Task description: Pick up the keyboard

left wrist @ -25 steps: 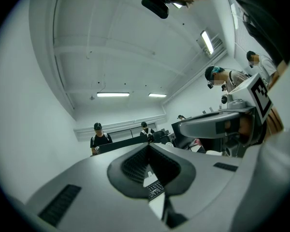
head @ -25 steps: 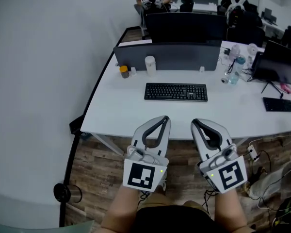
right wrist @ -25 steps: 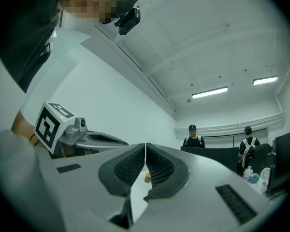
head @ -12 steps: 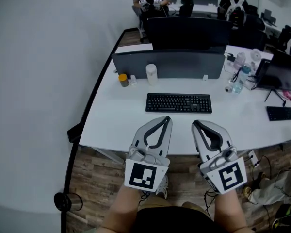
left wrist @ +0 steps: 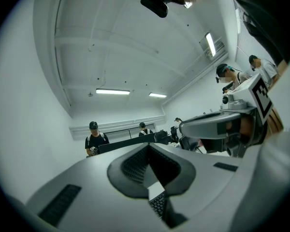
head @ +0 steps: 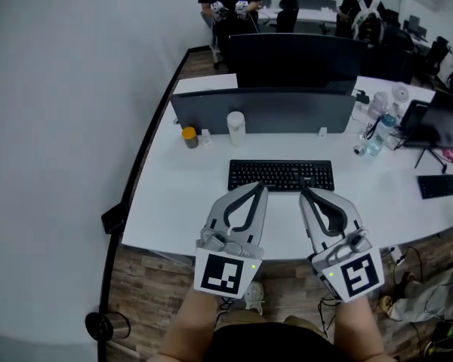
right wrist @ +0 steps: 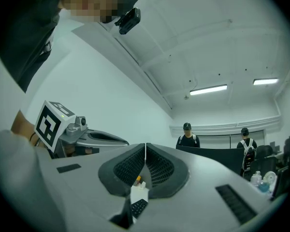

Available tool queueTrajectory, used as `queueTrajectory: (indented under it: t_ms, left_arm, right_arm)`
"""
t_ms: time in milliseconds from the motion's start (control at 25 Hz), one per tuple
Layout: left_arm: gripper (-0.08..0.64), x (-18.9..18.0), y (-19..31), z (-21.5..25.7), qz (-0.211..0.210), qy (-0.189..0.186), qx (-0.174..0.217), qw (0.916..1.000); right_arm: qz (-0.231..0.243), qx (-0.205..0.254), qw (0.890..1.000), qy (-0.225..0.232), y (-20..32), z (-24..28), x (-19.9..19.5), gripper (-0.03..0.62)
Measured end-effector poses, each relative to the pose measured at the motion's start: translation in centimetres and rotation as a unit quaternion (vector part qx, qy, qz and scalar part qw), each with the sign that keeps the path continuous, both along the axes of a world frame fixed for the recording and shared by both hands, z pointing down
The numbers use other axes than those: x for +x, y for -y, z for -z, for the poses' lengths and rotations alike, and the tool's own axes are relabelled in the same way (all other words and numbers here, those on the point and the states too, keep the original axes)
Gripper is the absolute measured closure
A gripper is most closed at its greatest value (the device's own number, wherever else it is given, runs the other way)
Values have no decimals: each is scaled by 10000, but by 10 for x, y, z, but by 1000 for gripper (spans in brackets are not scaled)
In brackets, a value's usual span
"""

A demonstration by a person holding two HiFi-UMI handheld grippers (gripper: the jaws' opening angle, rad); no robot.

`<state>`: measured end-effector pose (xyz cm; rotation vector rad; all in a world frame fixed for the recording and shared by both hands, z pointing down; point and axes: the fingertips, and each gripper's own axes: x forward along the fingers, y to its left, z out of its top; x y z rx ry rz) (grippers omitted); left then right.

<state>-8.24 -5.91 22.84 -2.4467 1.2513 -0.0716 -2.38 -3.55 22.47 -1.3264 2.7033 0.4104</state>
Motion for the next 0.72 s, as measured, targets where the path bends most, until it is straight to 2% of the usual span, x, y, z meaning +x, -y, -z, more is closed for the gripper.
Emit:
queueTrajectory:
  t_ms: [720]
  left_arm:
    - [552, -23, 77, -8, -253, 111, -51, 9996]
  right_arm:
    - [-303, -51, 9995, -28, 72, -5, -24, 558]
